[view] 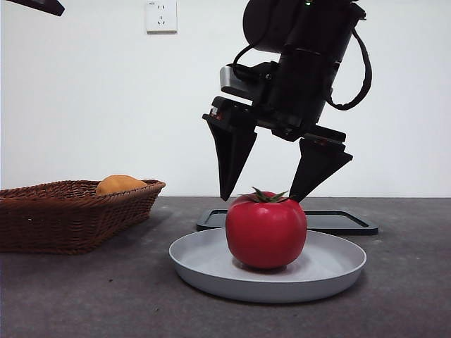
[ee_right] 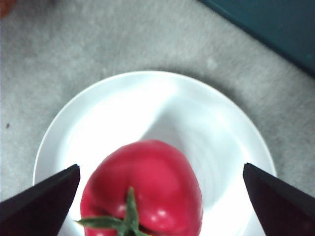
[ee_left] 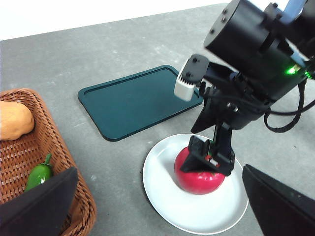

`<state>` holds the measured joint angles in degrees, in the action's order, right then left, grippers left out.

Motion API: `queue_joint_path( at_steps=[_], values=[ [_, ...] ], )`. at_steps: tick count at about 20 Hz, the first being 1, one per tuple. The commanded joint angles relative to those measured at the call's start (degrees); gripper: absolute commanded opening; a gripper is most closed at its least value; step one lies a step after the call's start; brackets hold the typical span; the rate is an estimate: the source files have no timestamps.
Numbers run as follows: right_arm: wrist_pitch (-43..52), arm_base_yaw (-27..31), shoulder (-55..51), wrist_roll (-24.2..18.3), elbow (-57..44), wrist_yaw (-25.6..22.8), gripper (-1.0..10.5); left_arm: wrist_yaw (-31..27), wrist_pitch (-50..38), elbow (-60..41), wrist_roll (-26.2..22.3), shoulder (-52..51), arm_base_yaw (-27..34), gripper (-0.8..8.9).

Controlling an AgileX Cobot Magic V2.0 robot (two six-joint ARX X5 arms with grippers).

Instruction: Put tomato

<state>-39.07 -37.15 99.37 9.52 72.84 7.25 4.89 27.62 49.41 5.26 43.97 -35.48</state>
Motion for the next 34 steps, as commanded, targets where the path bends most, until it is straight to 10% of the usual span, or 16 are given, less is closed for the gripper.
queue_joint_path(
  at_steps=[1,11,15,19,34],
  values=[
    [-1.3,-1.0,1.5,1.0,1.2,-0.2,5.8,0.3,-0.4,0.5,0.0,0.4,-0.3,7.74],
    [-4.5,-1.4,7.2,1.7,1.2,1.4,5.6,0.3,-0.4,0.5,0.0,0.4,-0.3,7.74],
    [-3.8,-1.4,7.8,1.7,1.2,1.3,2.5,0.3,-0.4,0.5,0.0,0.4,-0.3,7.75],
    [-5.3,-1.1,7.8,1.6,2.6,1.2,2.2,0.3,-0.4,0.5,0.0,0.4,-0.3,7.74],
    [-14.1,16.2,30.9,-3.6,47.0,-1.2,2.2,0.3,-0.4,0.5,0.0,0.4,-0.3,7.74]
  ],
)
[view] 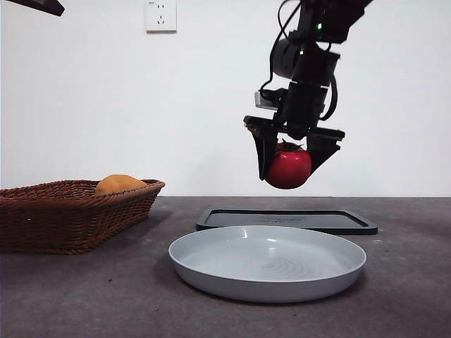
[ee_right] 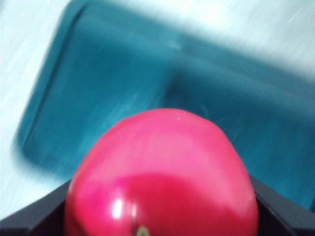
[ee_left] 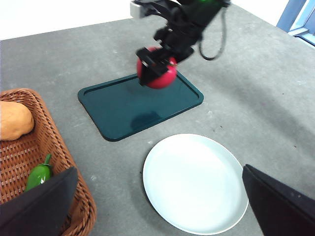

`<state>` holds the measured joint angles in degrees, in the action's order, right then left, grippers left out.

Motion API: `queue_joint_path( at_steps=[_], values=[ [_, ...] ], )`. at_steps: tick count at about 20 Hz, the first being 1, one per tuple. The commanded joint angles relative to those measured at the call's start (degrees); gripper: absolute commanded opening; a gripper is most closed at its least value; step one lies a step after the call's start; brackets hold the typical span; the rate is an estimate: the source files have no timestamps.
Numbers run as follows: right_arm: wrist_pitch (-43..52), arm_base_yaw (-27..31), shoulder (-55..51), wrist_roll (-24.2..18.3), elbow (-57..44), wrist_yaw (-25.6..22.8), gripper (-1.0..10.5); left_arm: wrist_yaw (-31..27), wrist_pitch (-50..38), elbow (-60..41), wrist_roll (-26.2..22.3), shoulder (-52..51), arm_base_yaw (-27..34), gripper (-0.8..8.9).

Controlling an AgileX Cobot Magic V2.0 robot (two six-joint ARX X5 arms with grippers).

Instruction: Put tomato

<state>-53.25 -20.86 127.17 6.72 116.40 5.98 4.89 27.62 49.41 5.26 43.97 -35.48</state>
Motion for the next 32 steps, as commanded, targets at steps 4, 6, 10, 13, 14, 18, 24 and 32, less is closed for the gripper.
queue_joint_path(
  at_steps=[4,6,10,13,14,18,24,32],
  values=[
    [3.0,0.1,8.6,-0.8,6.0,0.0,2.2,0.3,-0.5,0.5,0.0,0.4,-0.3,7.74],
    [4.6,-0.1,9.9,-0.7,6.0,0.0,2.2,0.3,-0.5,0.5,0.0,0.4,-0.3,7.74],
    [4.8,-0.1,10.1,-0.7,5.9,0.1,2.2,0.3,-0.4,0.5,0.0,0.4,-0.3,7.74],
    [5.3,-0.1,10.1,-0.7,5.9,0.0,2.4,0.3,-0.4,0.5,0.0,0.4,-0.3,7.74],
    [5.2,-0.1,10.1,-0.7,5.8,0.0,3.1,0.3,-0.4,0.5,0.0,0.4,-0.3,7.74],
    [5.4,-0.1,10.1,-0.4,5.8,0.0,5.3,0.3,-0.4,0.5,0.0,0.4,-0.3,7.74],
    [-2.3,0.5,8.0,0.3,15.0,-0.8,6.8,0.3,-0.4,0.5,0.0,0.4,-0.3,7.74],
    [-28.0,1.0,-1.4,0.8,45.7,-9.1,6.7,0.3,-0.5,0.5,0.1,0.4,-0.3,7.74]
  ],
)
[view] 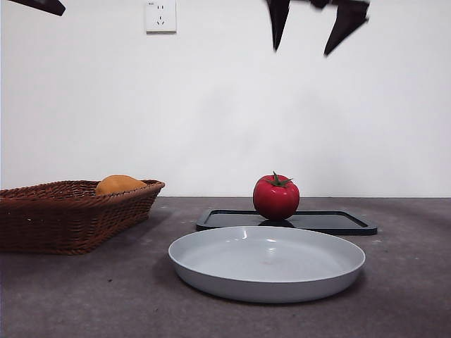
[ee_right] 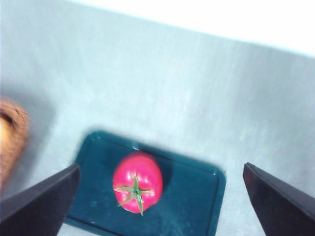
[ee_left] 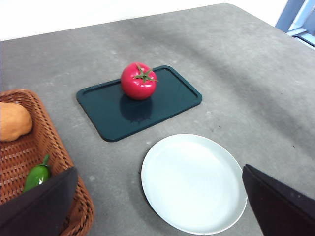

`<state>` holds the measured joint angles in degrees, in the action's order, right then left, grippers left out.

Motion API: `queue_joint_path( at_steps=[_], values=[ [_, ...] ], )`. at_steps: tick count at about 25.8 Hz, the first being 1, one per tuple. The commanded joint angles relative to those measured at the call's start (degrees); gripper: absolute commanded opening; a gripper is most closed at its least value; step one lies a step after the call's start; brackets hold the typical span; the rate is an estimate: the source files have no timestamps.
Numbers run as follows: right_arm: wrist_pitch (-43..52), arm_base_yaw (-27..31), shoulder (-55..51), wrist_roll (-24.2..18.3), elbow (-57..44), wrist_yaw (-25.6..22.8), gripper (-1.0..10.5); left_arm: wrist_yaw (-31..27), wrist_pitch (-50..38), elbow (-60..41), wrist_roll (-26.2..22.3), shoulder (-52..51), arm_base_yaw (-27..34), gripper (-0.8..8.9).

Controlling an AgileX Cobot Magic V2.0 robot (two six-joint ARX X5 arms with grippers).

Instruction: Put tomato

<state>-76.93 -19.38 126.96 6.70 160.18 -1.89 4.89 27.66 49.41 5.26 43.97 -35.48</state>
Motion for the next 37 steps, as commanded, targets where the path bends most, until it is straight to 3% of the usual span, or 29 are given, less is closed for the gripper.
queue_joint_path(
  at_steps=[1,3,5,13,21,23,28,32,37],
  values=[
    [-4.6,-1.1,-3.1,0.2,1.9,-3.1,6.7,0.3,-0.5,0.5,0.1,0.4,-0.3,7.74],
    [-4.8,-2.1,-7.5,-1.7,1.0,-6.1,6.7,0.3,-0.5,0.5,0.1,0.4,-0.3,7.74],
    [-4.9,-2.9,-14.0,-1.9,-3.2,-5.7,6.7,0.3,-0.5,0.5,0.1,0.4,-0.3,7.74],
    [-4.9,-6.8,-41.5,-2.1,-34.2,-5.7,6.7,0.3,-0.5,0.5,0.1,0.4,-0.3,7.74],
    [-4.6,-9.4,-60.9,-2.1,-59.6,-7.1,6.7,0.3,-0.5,0.5,0.1,0.4,-0.3,7.74],
    [-0.2,-9.4,-66.3,-2.1,-67.1,-7.5,6.7,0.3,-0.5,0.5,0.1,0.4,-0.3,7.74],
    [28.2,-9.4,-86.2,-2.2,-97.5,-2.5,6.7,0.3,-0.6,0.5,0.1,0.4,-0.3,7.74],
    [33.4,-9.4,-93.0,-2.8,-111.9,-1.2,6.7,0.3,-0.6,0.5,0.1,0.4,-0.3,7.74],
    [35.4,-9.4,-93.7,-2.7,-114.2,-1.1,6.7,0.3,-0.7,0.5,0.1,0.4,-0.3,7.74]
  ],
)
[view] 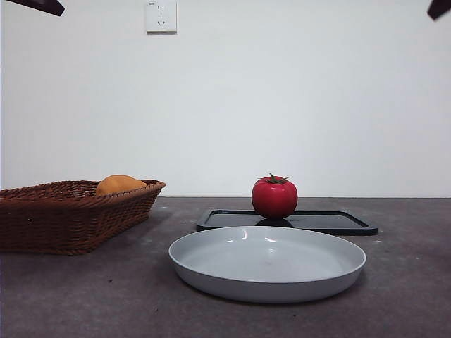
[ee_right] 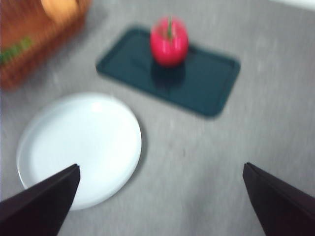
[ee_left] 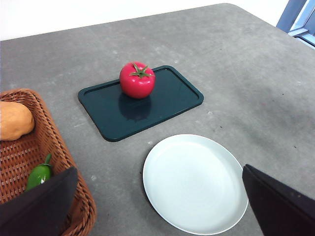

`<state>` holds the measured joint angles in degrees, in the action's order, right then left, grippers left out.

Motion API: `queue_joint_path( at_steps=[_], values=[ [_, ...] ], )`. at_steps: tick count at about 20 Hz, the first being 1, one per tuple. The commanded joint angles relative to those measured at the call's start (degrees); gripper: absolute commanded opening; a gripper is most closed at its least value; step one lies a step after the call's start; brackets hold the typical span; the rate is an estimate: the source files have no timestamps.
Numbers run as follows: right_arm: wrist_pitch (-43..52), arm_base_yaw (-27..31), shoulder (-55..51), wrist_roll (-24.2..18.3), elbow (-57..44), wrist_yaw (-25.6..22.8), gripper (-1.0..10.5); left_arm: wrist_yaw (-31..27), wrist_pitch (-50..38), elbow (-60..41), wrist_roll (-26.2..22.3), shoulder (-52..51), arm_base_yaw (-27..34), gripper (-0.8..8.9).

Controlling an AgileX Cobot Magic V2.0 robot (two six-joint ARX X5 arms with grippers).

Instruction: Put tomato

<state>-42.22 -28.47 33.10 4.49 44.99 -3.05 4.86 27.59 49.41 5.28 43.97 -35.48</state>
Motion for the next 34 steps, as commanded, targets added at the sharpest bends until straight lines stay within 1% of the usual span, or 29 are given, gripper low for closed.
queue_joint_path(
  at_steps=[1,2,3,4,5,6,7,8,9,21,23,24,25,26,27,29,32,34],
  values=[
    [1.1,-0.3,0.1,-0.4,1.0,0.0,6.7,0.3,-0.6,0.5,0.0,0.4,-0.3,7.73],
    [1.6,-0.3,0.1,-0.4,1.0,0.1,6.7,0.3,-0.6,0.5,0.0,0.4,-0.3,7.71],
    [2.2,-0.3,0.1,-0.4,1.0,0.0,6.7,0.3,-0.6,0.5,0.0,0.4,-0.3,7.40],
    [2.7,-0.3,0.1,-0.4,1.0,0.1,6.7,0.3,-0.6,0.5,0.0,0.4,-0.3,6.91],
    [3.0,-0.3,0.1,-0.4,1.0,0.1,6.1,0.3,-0.6,0.5,0.0,0.4,-0.3,5.93],
    [3.1,-0.3,0.1,-0.4,1.0,0.0,4.1,0.3,-0.5,0.5,0.1,0.4,-0.3,4.37],
    [3.0,-0.3,0.1,-0.5,1.0,0.0,1.0,0.3,-0.4,0.5,0.4,0.4,-0.3,1.90],
    [3.3,-0.3,0.1,-0.5,1.0,0.0,0.1,0.3,-0.3,0.5,0.4,0.4,-0.3,-0.10],
    [3.7,-0.3,0.1,-0.4,1.0,0.0,0.2,0.3,-0.4,0.5,0.4,0.4,-0.3,0.23],
    [3.7,-0.3,0.1,-0.5,1.0,0.0,0.2,0.3,-0.4,0.5,0.3,0.4,-0.3,0.24],
    [3.7,-0.3,0.1,-0.5,1.0,0.0,0.2,0.3,-0.4,0.5,0.3,0.0,0.6,0.24],
    [3.7,-0.3,0.1,-0.5,1.0,0.0,0.2,0.3,-0.4,0.3,-0.4,-0.4,1.9,0.24],
    [3.7,-0.3,0.1,-0.5,1.0,0.0,0.2,0.3,-0.7,-0.3,-3.4,-1.1,3.7,0.24],
    [3.7,-0.3,0.1,-0.5,1.0,0.0,0.2,0.3,-1.4,-2.1,-5.3,-2.4,6.4,0.24],
    [3.7,-0.3,0.1,-0.5,1.0,0.0,0.2,0.3,-3.5,-5.1,-5.9,-4.2,9.4,0.24],
    [3.7,-0.3,0.1,-0.5,1.0,0.0,0.2,0.3,-12.0,-14.0,-5.7,-9.5,16.4,0.24],
    [3.7,-0.3,0.1,-0.5,1.0,0.0,0.2,0.3,-24.7,-29.1,-3.1,-21.0,25.7,0.24],
    [3.7,-0.3,0.1,-0.5,1.0,0.0,0.2,0.0,-26.8,-34.6,-2.6,-27.1,28.9,0.24]
  ],
)
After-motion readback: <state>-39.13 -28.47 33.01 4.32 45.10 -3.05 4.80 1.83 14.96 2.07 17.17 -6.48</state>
